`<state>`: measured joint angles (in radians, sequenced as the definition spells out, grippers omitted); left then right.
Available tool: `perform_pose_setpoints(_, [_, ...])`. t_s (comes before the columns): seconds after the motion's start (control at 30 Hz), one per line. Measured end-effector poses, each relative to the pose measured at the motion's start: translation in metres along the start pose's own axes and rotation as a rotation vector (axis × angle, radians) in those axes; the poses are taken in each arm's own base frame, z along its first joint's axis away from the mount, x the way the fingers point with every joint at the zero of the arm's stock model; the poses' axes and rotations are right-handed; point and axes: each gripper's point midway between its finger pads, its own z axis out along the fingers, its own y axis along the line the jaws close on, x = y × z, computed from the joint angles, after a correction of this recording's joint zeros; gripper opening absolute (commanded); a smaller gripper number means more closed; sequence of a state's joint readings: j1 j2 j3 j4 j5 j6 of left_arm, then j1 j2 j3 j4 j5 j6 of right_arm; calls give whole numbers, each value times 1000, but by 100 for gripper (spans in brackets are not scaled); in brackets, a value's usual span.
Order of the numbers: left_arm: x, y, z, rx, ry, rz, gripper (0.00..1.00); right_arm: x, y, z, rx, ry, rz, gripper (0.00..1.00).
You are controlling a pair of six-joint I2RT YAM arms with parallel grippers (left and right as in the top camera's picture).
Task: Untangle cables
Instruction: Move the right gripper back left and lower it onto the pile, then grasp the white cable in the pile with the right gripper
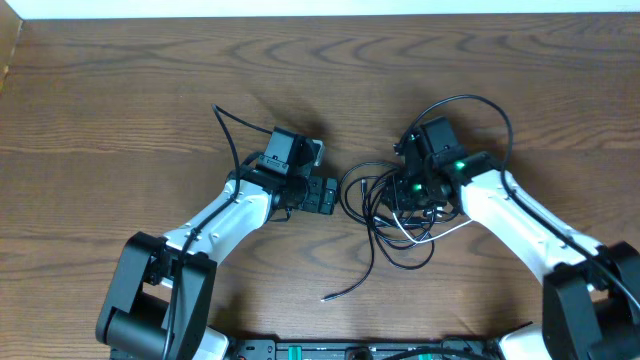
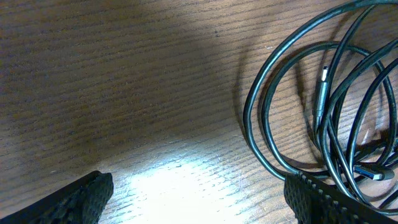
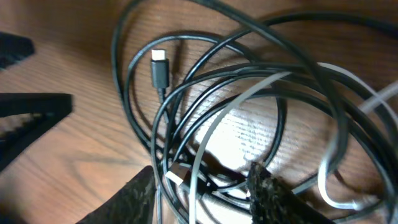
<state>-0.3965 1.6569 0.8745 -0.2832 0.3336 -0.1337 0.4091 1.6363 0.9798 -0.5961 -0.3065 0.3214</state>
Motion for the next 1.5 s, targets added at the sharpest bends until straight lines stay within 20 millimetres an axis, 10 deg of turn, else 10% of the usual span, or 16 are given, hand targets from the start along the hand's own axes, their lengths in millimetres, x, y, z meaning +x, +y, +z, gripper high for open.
perform_pose_setpoints(0.87, [0, 0, 0, 0, 1, -1, 93, 11, 4, 24, 8, 61, -25, 39])
perform_pose_setpoints(1.0, [0, 0, 0, 0, 1, 0, 93, 12, 5, 25, 10, 60, -36, 3])
perform_pose_setpoints(1.5, [0, 0, 0, 0, 1, 0, 93, 12, 0, 24, 38, 60, -34, 1])
